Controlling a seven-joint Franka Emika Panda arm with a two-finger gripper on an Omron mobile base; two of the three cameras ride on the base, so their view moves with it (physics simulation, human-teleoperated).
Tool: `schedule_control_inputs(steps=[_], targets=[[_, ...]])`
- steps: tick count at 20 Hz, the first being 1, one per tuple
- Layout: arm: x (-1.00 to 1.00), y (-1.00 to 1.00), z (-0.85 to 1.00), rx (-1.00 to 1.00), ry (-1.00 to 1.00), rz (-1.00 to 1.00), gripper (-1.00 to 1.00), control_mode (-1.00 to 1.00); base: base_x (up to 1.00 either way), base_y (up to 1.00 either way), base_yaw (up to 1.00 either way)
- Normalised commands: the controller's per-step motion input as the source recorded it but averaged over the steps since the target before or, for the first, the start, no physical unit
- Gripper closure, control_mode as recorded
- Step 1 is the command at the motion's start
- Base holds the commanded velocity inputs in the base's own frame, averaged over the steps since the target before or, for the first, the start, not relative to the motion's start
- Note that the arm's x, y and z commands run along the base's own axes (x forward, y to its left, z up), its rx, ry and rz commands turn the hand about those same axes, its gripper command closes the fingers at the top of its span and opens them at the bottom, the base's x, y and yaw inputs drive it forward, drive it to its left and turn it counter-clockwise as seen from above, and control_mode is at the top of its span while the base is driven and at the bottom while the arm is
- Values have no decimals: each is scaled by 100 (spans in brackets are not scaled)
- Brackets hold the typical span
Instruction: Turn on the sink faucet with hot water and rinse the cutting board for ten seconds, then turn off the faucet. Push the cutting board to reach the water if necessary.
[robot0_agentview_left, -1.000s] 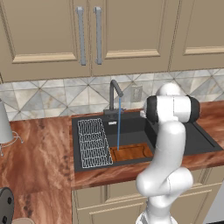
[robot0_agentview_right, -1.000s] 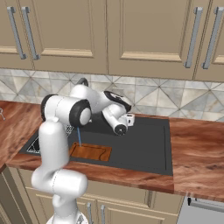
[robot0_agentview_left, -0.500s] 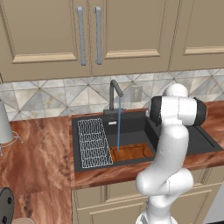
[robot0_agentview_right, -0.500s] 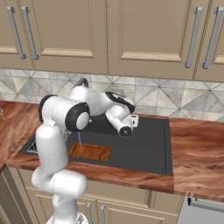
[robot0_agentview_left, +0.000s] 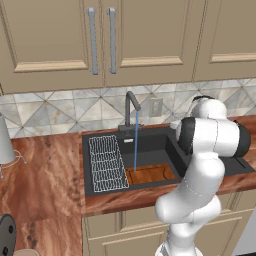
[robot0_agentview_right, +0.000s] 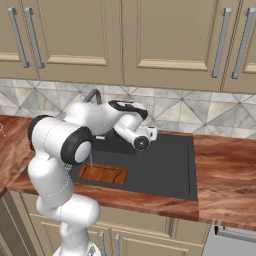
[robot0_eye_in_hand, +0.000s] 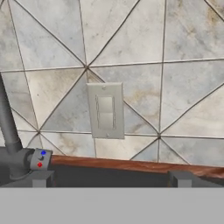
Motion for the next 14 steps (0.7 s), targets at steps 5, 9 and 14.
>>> schedule_control_inputs(steps=[5,9,14], targets=[[-36,0,61,0,12,-1,-100,-100,0,0,0],[-32,3,38,0,10,-1,-100,-100,0,0,0],[-19,16,31,0,7,0,-100,-100,0,0,0]])
